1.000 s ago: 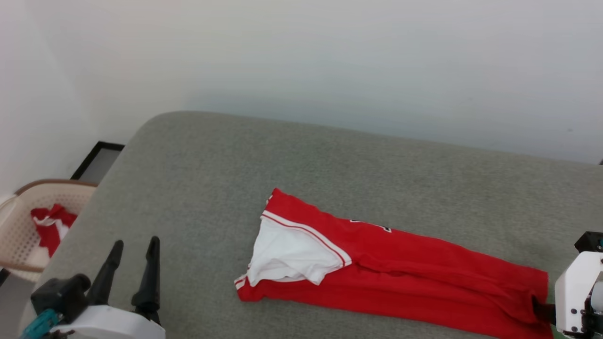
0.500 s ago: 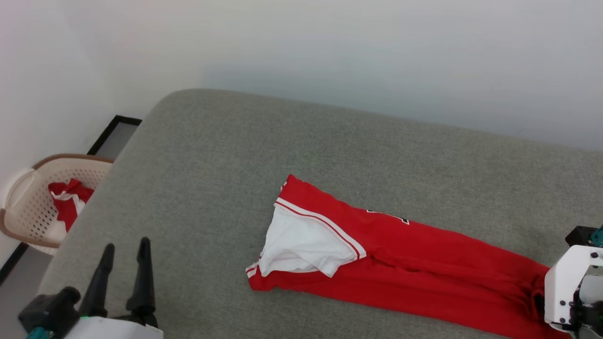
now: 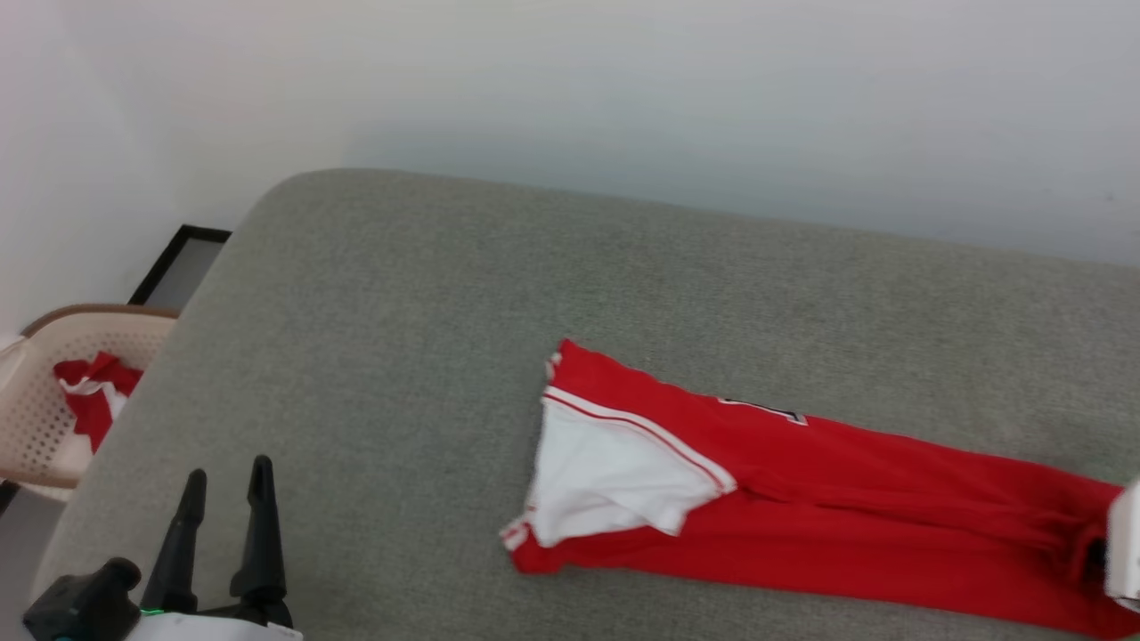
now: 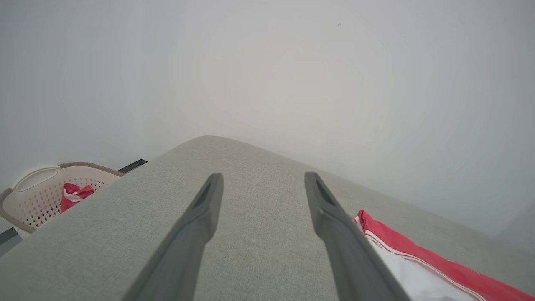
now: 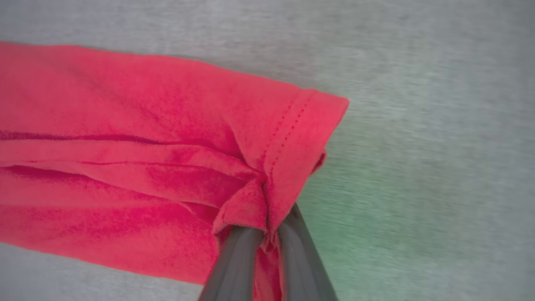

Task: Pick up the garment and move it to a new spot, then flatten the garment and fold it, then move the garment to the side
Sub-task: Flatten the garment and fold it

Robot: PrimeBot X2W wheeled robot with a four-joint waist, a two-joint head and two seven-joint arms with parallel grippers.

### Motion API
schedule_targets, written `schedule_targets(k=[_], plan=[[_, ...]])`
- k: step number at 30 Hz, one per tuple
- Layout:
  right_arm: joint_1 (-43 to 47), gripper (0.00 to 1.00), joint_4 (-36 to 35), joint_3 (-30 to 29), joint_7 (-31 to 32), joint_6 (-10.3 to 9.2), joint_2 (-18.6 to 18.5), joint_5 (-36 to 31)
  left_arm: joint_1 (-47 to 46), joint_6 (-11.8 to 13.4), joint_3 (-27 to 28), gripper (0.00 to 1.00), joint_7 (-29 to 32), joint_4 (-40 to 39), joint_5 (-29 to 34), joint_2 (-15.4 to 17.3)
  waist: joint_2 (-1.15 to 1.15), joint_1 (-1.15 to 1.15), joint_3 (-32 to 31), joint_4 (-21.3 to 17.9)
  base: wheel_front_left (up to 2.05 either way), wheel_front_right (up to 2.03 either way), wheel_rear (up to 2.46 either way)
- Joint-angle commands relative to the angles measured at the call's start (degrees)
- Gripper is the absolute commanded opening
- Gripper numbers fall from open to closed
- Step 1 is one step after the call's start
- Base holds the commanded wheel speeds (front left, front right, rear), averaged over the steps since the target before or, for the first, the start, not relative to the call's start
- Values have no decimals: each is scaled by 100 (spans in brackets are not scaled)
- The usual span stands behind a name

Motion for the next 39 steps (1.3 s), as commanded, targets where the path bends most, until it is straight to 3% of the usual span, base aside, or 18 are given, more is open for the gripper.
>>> schedule_targets(k=[1,6,11,20,25,30,39], plan=[[-50,0,112,-67,-68,-9,-140,-5,46,-56,26,100,2,23,44,-33,0,0,-31,-95,0,0,0],[-172,0,532,-260,-255,-9,-408,-79,18,-137,2,100,2,119,110,-45,0,0,-66,-213,0,0,0],[-313,0,770,-252,-256,-9,-423,-117,42,-181,-15,100,2,192,122,-57,0,0,-160,-337,0,0,0],[-149,0,-522,433,-158,-8,-196,387,180,-193,-37,100,6,223,124,-65,0,0,-420,-533,0,0,0],[-124,0,-1203,680,-69,-8,12,560,125,-201,-127,100,48,226,141,-71,0,0,-486,-497,0,0,0],[-267,0,-1654,964,-80,-8,456,498,-10,-252,-285,100,115,261,149,-101,0,0,-518,-334,0,0,0],[-666,0,-1098,1232,-327,-8,1372,97,-484,-407,-701,100,215,513,179,-239,0,0,-472,286,0,0,0]])
